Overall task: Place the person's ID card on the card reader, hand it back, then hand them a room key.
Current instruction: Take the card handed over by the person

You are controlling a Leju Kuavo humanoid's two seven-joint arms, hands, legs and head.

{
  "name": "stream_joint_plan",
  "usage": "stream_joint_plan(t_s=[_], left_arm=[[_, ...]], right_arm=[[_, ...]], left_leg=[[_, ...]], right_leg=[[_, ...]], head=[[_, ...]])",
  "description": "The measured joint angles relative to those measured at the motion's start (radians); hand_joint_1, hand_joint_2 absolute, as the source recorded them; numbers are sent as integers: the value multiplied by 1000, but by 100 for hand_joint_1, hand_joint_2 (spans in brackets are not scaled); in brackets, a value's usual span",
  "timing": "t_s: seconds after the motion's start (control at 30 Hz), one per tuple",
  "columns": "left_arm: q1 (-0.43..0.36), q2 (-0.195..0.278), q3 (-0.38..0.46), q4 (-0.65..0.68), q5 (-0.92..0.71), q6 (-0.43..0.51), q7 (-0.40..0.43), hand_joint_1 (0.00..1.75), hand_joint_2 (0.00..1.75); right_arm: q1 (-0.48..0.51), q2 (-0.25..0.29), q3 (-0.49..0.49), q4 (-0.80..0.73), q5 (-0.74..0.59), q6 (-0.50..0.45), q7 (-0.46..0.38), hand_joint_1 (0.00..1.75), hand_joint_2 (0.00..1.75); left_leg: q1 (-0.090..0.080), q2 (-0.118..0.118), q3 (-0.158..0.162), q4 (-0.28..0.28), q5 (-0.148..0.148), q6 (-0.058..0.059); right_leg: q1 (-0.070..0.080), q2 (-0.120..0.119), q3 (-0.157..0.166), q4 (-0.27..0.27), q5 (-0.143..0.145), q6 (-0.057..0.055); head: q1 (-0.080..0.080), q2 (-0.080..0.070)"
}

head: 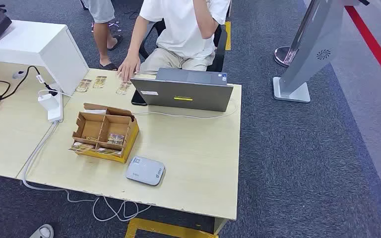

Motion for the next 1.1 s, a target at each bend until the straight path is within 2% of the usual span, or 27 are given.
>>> stream_joint_plan(t_s=[0.1,0.17,0.2,0.23,0.3,0.37,0.4,0.47,0.63,0.7,0.77,0.83,0.9,1.03,1.1], left_arm=[[1,0,-9,-13,8,-12,-2,0,175],[4,32,-18,-35,65,-43,2,0,175],[6,69,-22,-42,110,-68,14,0,175],[7,127,-23,-45,155,-100,36,0,175],[7,265,-23,-42,207,-166,87,0,175],[6,391,-23,-46,217,-213,104,0,175],[6,434,-24,-48,216,-224,99,0,175],[6,485,-25,-50,212,-229,79,0,175],[12,512,-38,-53,194,-260,27,0,175],[12,510,-57,-102,182,-304,5,0,175],[-3,490,-98,-201,173,-303,5,0,175],[-33,462,-175,-332,174,-226,49,0,175],[-74,449,-299,-476,182,-105,116,0,175],[-166,463,-575,-699,104,130,137,0,175],[-206,466,-703,-789,21,224,159,0,87]], right_arm=[[0,0,-1,0,-1,0,-1,0,0],[0,-4,0,0,19,0,-8,0,0],[-1,-7,3,0,36,0,-13,0,0],[-3,-13,6,0,52,0,-17,0,0],[-5,-25,11,0,66,2,-19,0,0],[-6,-36,11,0,67,4,-18,0,0],[-6,-41,11,0,67,4,-18,0,0],[-7,-48,11,0,67,-5,-18,0,0],[-10,-50,11,0,66,-19,-16,0,0],[-9,-50,11,0,68,-19,-10,0,0],[-13,-50,12,1,78,-19,1,0,0],[-23,-50,18,1,93,-19,15,0,0],[-38,-50,27,1,104,-19,29,0,0],[-63,-50,37,1,112,-19,53,0,0],[-70,-50,44,1,118,-19,64,0,0]], left_leg=[[0,0,0,0,0,0],[1,0,0,0,0,0],[3,1,0,0,0,-1],[6,2,0,0,0,-2],[10,3,0,0,1,-4],[11,2,0,-2,2,-8],[10,0,0,-3,3,-9],[10,-2,0,-4,4,-10],[10,-1,0,-3,4,-10],[9,-1,0,-2,4,-9],[10,-3,-1,-2,6,-9],[11,-6,-2,-2,9,-9],[13,-8,-4,-2,12,-10],[15,-9,-5,-2,17,-10],[16,-8,-6,-2,19,-11]], right_leg=[[0,0,0,0,0,0],[1,0,0,0,0,0],[3,1,0,0,0,-1],[5,2,0,0,1,-3],[10,3,-1,0,2,-6],[11,2,-2,1,2,-8],[10,0,-2,1,1,-9],[9,-2,-2,2,0,-10],[10,-1,-2,1,1,-10],[9,-1,-2,1,2,-9],[9,-3,-3,1,3,-9],[9,-7,-3,1,4,-9],[11,-9,-4,1,7,-11],[13,-10,-6,1,12,-11],[13,-9,-8,1,14,-11]], head=[[0,0],[0,0],[2,0],[5,0],[6,0],[0,0],[-4,0],[-6,0],[-1,0],[-2,0],[-3,0],[-2,0],[-2,0],[-1,0],[-2,0]])
